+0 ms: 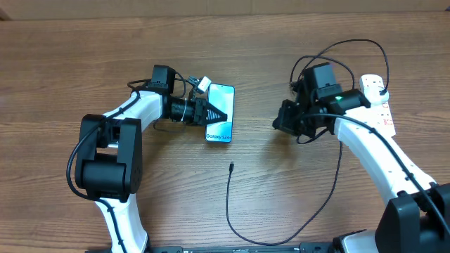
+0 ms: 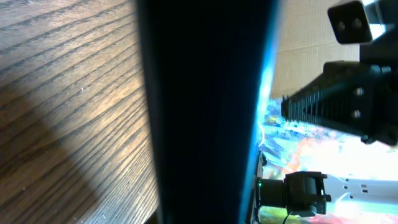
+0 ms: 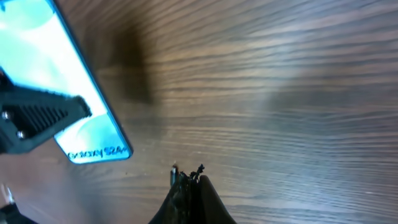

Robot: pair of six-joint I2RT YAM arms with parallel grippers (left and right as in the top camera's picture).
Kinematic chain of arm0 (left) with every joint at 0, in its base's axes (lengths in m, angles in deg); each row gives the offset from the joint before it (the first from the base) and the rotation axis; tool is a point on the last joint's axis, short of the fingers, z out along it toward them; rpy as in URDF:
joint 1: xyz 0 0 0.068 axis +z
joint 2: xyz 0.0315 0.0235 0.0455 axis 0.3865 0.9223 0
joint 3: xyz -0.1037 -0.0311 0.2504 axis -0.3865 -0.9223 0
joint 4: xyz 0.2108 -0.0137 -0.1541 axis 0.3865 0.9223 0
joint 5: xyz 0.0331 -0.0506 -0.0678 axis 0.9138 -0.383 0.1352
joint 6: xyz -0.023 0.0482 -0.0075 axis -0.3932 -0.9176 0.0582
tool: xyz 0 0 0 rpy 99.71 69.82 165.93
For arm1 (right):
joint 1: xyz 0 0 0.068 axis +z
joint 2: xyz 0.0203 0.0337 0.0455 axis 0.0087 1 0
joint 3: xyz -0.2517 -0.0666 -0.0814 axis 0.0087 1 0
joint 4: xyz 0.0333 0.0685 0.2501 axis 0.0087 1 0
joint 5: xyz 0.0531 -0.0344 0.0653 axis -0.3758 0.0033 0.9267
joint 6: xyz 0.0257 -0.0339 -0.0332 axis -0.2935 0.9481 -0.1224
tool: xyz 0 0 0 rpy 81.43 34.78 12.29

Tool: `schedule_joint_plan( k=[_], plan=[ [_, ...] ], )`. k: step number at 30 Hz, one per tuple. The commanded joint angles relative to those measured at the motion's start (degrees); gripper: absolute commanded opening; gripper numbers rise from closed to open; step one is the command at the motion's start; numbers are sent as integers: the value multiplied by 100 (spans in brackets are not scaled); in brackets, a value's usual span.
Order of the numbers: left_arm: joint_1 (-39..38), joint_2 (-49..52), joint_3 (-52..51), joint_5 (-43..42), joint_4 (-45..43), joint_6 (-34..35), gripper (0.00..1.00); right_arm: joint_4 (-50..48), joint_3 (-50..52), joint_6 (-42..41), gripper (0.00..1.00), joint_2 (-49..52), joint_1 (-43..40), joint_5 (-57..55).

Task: Plug charger to phone and switch on socket
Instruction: 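Move the right gripper down over the black USB-C plug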

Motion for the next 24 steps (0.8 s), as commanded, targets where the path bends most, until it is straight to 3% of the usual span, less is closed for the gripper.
schedule_joint_plan(
  k=[1,7,15,24],
  plan=[
    [-13,-225,0,-304,-20,-105,4,-33,59,2,4,50,177,28],
    [-13,-225,0,-304,-24,-61,4,-70,219,-619,16,50,546,-74],
    [-11,-225,2,-304,-52,46,4,-358,634,-1392,46,98,1314,-1075],
    [-11,-225,2,-299,-144,221,4,-1073,758,-1655,54,264,2083,-1158]
  ],
)
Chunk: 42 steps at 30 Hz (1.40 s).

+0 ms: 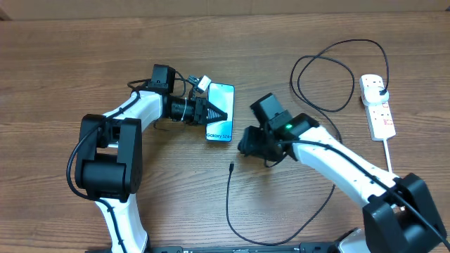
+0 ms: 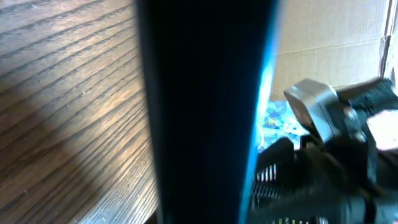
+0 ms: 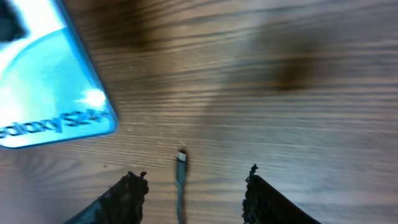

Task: Plug charger to phone and switch on socket
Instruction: 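Move the right gripper down over the black USB-C plug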

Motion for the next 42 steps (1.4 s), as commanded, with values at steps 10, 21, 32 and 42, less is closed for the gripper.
schedule_joint_plan(
  k=[10,21,32,42],
  plan=[
    [-13,-225,0,-282,-35,61,4,4,39,-916,57,48,942,-833],
    [-13,-225,2,-282,-22,61,4,-33,39,-1368,61,48,1528,-1685],
    [-13,-225,2,-284,-24,79,4,-146,46,-1368,68,103,1552,-1698],
    [-13,-225,2,-282,-24,79,4,-175,46,-1443,73,503,1591,-1499]
  ],
)
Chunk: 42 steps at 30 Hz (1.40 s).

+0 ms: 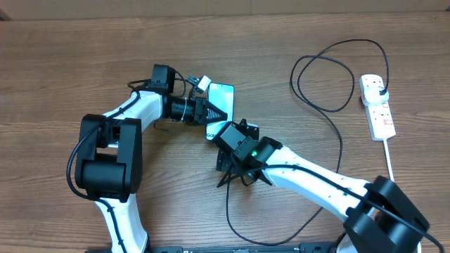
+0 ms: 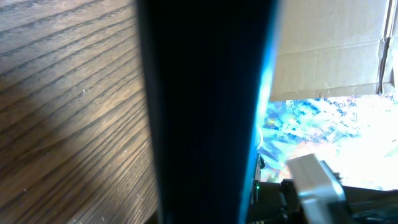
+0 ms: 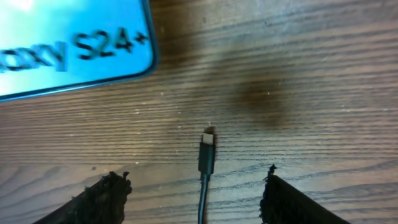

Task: Plug charger to phone and switch on socket
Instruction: 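Move the right gripper down over the black USB-C plug, then lower the right gripper and close it on the USB-C plug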

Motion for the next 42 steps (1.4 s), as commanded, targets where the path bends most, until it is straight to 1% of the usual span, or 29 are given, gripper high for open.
schedule_joint_plan(
  k=[1,6,10,13,14,16,18,24,30,35,42],
  plan=[
    [-13,-225,2,-282,-26,37,4,-31,46,-160,75,234,57,94],
    [-13,-225,2,-278,-26,35,4,-83,46,-168,77,466,59,94],
    [-13,-225,2,-278,-26,37,4,-157,46,-166,80,540,59,153],
    [-13,-225,2,-278,-26,37,4,-221,46,-166,80,540,61,181],
    [-13,-225,2,-280,-26,37,4,-223,46,-166,79,540,61,179],
    [-13,-225,0,-280,-26,37,4,-223,46,-168,70,540,61,181],
    [-13,-225,2,-280,-28,37,4,-221,46,-168,64,540,61,179],
    [-13,-225,2,-280,-26,37,4,-216,46,-168,52,540,151,240],
    [-13,-225,2,-282,-26,39,4,-155,46,-345,48,584,363,205],
    [-13,-225,2,-284,-26,39,4,-9,103,-754,46,595,382,26],
    [-13,-225,0,-284,-26,42,4,-26,149,-876,41,605,382,26]
  ],
)
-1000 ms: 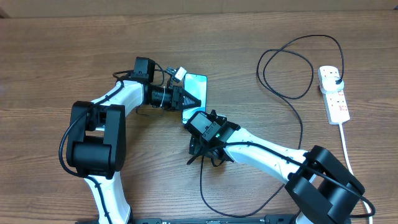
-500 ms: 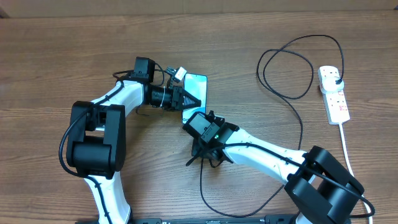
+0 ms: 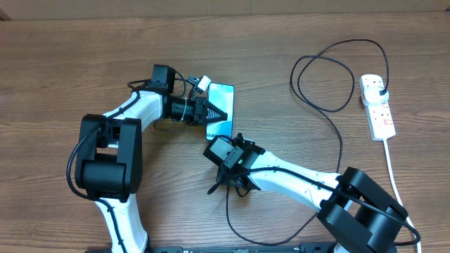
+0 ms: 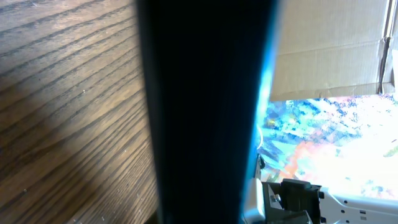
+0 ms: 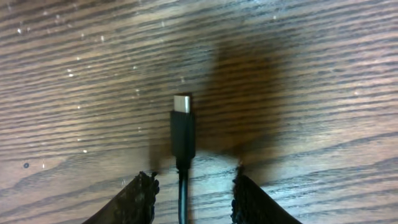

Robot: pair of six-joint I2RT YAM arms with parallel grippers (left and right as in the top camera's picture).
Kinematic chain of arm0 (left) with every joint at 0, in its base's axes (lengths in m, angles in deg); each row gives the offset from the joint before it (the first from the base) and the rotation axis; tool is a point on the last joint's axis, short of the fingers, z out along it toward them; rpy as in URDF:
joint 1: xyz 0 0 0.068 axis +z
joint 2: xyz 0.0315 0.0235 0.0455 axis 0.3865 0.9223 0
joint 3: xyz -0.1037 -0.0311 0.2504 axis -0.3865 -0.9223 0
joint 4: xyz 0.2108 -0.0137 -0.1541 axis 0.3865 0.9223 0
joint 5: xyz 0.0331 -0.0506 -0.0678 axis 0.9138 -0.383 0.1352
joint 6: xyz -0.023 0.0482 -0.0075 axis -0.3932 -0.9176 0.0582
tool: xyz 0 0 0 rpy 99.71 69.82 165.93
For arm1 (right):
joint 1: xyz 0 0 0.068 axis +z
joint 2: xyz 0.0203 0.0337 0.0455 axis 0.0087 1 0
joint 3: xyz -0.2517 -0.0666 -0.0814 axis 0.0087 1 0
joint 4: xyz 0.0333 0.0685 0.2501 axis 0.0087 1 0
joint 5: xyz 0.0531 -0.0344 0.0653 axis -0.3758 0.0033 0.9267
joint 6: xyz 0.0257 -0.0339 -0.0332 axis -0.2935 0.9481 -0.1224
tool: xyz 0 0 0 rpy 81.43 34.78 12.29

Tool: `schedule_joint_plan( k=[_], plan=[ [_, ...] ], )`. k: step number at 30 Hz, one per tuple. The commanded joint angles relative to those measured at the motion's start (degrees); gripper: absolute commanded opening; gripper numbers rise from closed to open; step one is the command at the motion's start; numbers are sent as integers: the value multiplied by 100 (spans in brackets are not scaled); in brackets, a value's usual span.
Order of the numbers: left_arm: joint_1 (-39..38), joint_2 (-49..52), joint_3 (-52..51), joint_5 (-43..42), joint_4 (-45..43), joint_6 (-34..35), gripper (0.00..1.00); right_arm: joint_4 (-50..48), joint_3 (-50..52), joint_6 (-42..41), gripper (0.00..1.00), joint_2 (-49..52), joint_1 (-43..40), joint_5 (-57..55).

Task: Plug charger to phone and switch on socket
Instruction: 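Lower the right gripper and close it on the USB-C plug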

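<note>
My left gripper (image 3: 213, 112) is shut on the phone (image 3: 223, 95), a lit Galaxy handset on the table; in the left wrist view its dark edge (image 4: 205, 112) fills the middle. The black charger cable (image 3: 228, 211) ends in a USB-C plug (image 5: 182, 129) lying flat on the wood. Low over that plug is my right gripper (image 5: 189, 186), open, one finger on each side of the cable just behind the plug and apart from it. In the overhead view the right gripper (image 3: 228, 179) sits just below the phone's lower end and hides the plug.
A white power strip (image 3: 376, 105) lies at the right edge with the charger plugged in. The cable loops (image 3: 323, 77) near it, then runs down and across the front of the table. The switch's state cannot be told.
My right gripper has come down closer to the plug, which is larger in the wrist view. Its fingers stand nearer together on either side of the cable. The left gripper and phone have not moved.
My right gripper was shut and well to the right of the phone. Then it stood open just right of the phone's lower end, then wide open above the plug. Now it straddles the cable low over the table. The left gripper held the phone throughout.
</note>
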Motion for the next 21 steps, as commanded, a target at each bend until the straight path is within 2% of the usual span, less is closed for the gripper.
schedule_joint_plan(
  k=[1,6,10,18,21],
  plan=[
    [-13,-225,2,-284,-26,39,4,-68,52,-175,39,48,13,-98],
    [-13,-225,2,-284,-26,39,4,-92,70,-195,25,118,13,-74],
    [-13,-225,2,-282,-39,125,4,-90,70,-195,19,118,13,-74],
    [-13,-225,2,-284,-44,122,4,-133,70,-192,19,118,11,-76],
    [-13,-225,2,-284,-57,120,4,-170,70,-192,15,118,11,-74]
  ],
)
